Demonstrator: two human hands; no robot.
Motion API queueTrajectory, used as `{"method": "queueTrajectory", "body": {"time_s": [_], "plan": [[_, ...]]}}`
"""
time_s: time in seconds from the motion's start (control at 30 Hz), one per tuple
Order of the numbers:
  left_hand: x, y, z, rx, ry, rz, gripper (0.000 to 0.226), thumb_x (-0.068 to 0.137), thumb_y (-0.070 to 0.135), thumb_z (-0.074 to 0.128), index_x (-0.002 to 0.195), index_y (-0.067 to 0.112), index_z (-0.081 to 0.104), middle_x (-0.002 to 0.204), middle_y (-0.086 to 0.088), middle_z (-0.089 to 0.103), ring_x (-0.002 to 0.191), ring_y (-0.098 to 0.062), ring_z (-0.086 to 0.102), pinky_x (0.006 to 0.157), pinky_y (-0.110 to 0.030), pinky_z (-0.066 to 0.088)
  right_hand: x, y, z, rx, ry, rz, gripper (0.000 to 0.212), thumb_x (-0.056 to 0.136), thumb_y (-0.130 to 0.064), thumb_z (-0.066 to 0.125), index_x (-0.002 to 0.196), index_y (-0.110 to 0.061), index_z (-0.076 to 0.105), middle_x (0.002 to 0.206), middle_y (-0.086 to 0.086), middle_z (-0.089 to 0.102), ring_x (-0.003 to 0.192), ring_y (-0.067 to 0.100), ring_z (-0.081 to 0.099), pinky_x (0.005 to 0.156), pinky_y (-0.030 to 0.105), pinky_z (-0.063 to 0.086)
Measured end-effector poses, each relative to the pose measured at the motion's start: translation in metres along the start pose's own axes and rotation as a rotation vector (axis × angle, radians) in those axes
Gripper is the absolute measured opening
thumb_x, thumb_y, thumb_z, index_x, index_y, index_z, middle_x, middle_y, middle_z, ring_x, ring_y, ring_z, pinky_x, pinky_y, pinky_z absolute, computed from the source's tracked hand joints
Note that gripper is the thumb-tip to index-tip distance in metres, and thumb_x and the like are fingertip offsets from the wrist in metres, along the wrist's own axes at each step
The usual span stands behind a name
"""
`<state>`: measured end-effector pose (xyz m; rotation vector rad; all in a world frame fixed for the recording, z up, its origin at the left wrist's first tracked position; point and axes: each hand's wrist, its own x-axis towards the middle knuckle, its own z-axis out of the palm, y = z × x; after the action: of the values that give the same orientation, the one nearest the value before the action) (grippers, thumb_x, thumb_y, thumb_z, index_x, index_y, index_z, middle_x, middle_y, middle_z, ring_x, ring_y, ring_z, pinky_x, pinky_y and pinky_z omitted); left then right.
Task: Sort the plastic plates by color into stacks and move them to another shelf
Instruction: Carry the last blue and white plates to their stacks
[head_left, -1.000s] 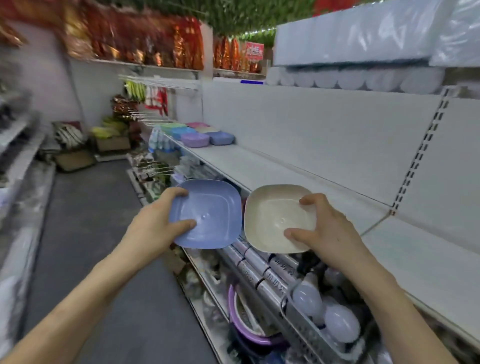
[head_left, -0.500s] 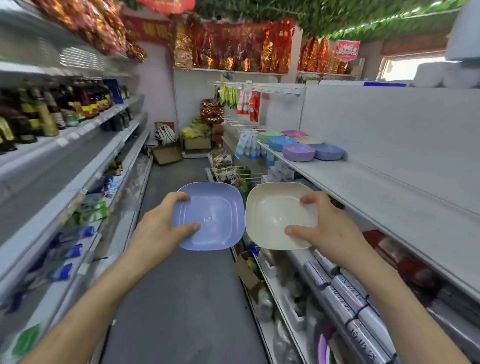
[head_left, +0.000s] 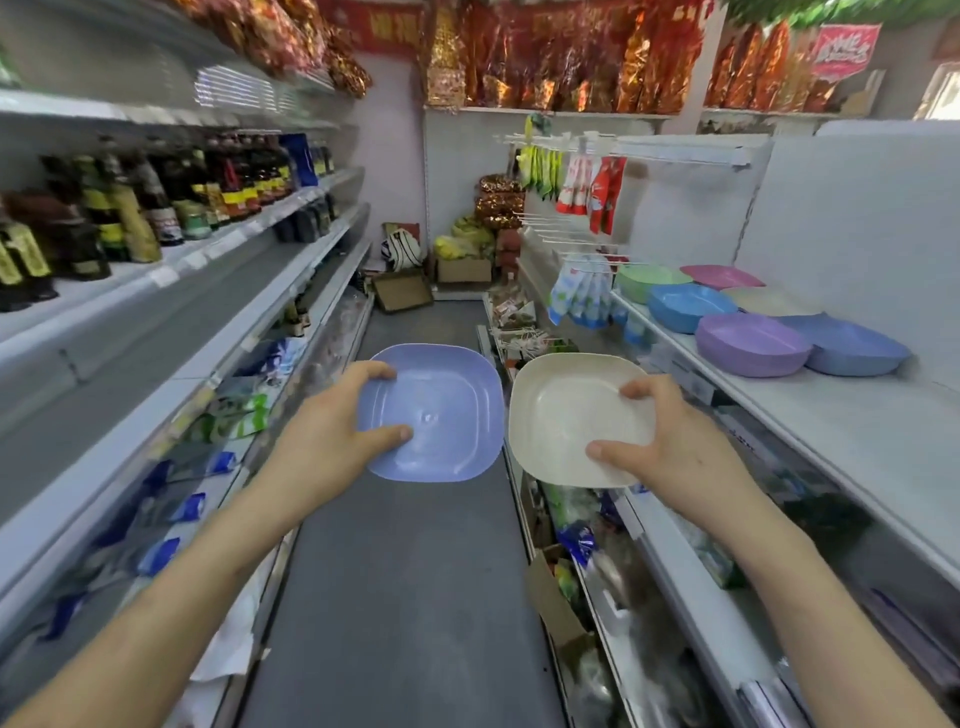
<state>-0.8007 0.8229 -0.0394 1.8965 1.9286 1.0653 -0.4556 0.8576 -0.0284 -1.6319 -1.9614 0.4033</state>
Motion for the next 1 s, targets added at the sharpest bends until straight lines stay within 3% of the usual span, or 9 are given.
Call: {"method": "queueTrajectory", "body": {"time_s": [0.13,0.27,0.47,0.6,0.7,0.87,1.0], "plan": [[0.056,-0.026,0.018,-0.004,-0.014,-0.033,0.054,0.085,0.043,0.078,0.128,0.049,0.046,0.129,0.017,0.053,0.108,-0.017,0.056,0.082,-0.039,0.049,0.060,0.004,0.021,-0.038,-0.025,0.015,0.067,0.080,-0.052,0.079,0.130,-0.040,0.036,0.124,-0.011,0.049,0.102,0.023,0.064,0.085,0.042,0.054],[0.122,-0.055,0.042,-0.034,-0.063,-0.033,0.054,0.085,0.041,0.078,0.130,0.046,0.047,0.131,0.016,0.055,0.109,-0.016,0.056,0.087,-0.041,0.050,0.121,0.012,0.047,-0.057,-0.023,0.056,0.069,0.080,-0.051,0.079,0.133,-0.038,0.037,0.122,-0.012,0.049,0.102,0.020,0.061,0.076,0.036,0.046],[0.244,-0.092,0.074,-0.060,-0.167,0.024,0.053,0.085,0.044,0.076,0.128,0.051,0.045,0.130,0.014,0.055,0.106,-0.019,0.058,0.085,-0.044,0.054,0.209,0.016,0.082,-0.056,0.035,0.165,0.073,0.078,-0.051,0.081,0.135,-0.037,0.039,0.134,-0.007,0.056,0.105,0.016,0.055,0.081,0.035,0.042],[0.324,-0.095,0.091,-0.094,-0.230,0.089,0.051,0.086,0.043,0.076,0.126,0.051,0.047,0.121,0.012,0.057,0.090,-0.016,0.061,0.073,-0.042,0.055,0.257,0.012,0.084,-0.084,0.086,0.251,0.072,0.077,-0.053,0.080,0.133,-0.040,0.038,0.133,-0.007,0.056,0.101,0.014,0.052,0.081,0.033,0.041],[0.380,-0.087,0.108,-0.111,-0.280,0.181,0.051,0.086,0.042,0.077,0.127,0.050,0.047,0.127,0.010,0.057,0.103,-0.021,0.057,0.084,-0.046,0.053,0.283,0.016,0.077,-0.082,0.173,0.312,0.073,0.075,-0.054,0.080,0.133,-0.041,0.038,0.137,-0.008,0.056,0.107,0.015,0.056,0.083,0.034,0.043],[0.451,-0.058,0.150,-0.149,-0.356,0.305,0.052,0.087,0.043,0.077,0.129,0.049,0.048,0.133,0.009,0.053,0.112,-0.023,0.053,0.086,-0.045,0.050,0.312,0.030,0.057,-0.097,0.295,0.414,0.075,0.075,-0.051,0.081,0.136,-0.038,0.039,0.141,-0.009,0.054,0.109,0.014,0.053,0.083,0.033,0.041],[0.502,-0.023,0.192,-0.200,-0.399,0.433,0.054,0.088,0.042,0.077,0.133,0.045,0.048,0.140,0.013,0.051,0.120,-0.022,0.055,0.090,-0.046,0.049,0.334,0.051,0.035,-0.153,0.386,0.475,0.075,0.078,-0.048,0.081,0.140,-0.037,0.040,0.139,-0.009,0.052,0.124,0.021,0.052,0.085,0.032,0.037]]}}
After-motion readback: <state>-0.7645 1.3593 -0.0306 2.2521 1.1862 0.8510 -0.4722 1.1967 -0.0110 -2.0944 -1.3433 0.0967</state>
